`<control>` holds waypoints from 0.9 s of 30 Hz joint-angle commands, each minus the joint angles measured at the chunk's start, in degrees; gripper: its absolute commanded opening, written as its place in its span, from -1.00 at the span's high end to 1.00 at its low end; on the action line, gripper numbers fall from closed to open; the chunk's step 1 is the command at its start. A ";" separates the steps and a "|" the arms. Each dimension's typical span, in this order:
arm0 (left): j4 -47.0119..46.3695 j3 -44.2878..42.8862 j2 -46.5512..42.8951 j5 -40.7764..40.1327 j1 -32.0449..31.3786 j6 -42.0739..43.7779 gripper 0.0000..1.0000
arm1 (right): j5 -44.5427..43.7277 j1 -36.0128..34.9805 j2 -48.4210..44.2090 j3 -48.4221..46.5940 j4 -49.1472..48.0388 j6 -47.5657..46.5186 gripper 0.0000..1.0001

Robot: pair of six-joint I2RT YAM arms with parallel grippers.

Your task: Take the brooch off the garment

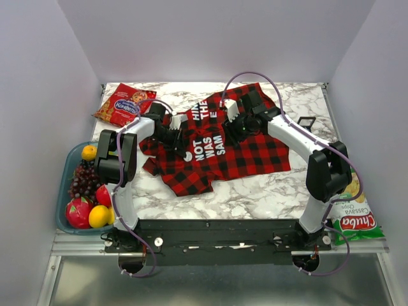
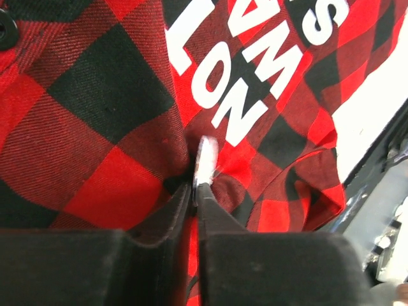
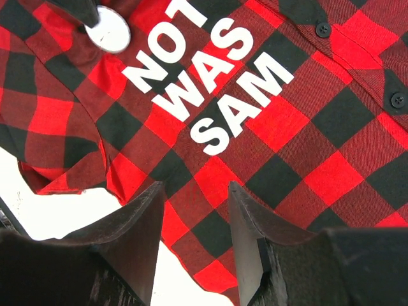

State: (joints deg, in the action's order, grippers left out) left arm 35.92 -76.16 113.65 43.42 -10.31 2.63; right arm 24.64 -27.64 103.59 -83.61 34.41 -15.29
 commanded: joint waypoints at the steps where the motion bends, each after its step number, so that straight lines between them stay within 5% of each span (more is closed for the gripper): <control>1: 5.55 -3.28 -1.41 -3.69 -1.73 6.84 0.89 | -1.35 0.39 -1.90 -0.15 -0.75 -1.06 -0.06; 10: 9.88 -4.10 -9.04 -15.53 -12.36 27.24 0.99 | -1.70 0.30 -2.69 0.20 -0.58 -1.59 -0.06; 18: -4.53 11.81 -18.79 -32.68 -21.94 42.97 0.99 | -4.07 0.39 -5.50 2.05 -0.23 -3.17 -0.06; 27: -22.72 19.99 -21.54 -46.58 -23.09 59.67 0.98 | -4.08 0.74 -7.17 4.60 -0.31 -3.17 -0.06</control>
State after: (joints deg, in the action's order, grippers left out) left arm 25.30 -58.61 93.95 5.91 -33.39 51.62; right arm 21.71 -27.35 98.10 -80.05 34.35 -17.69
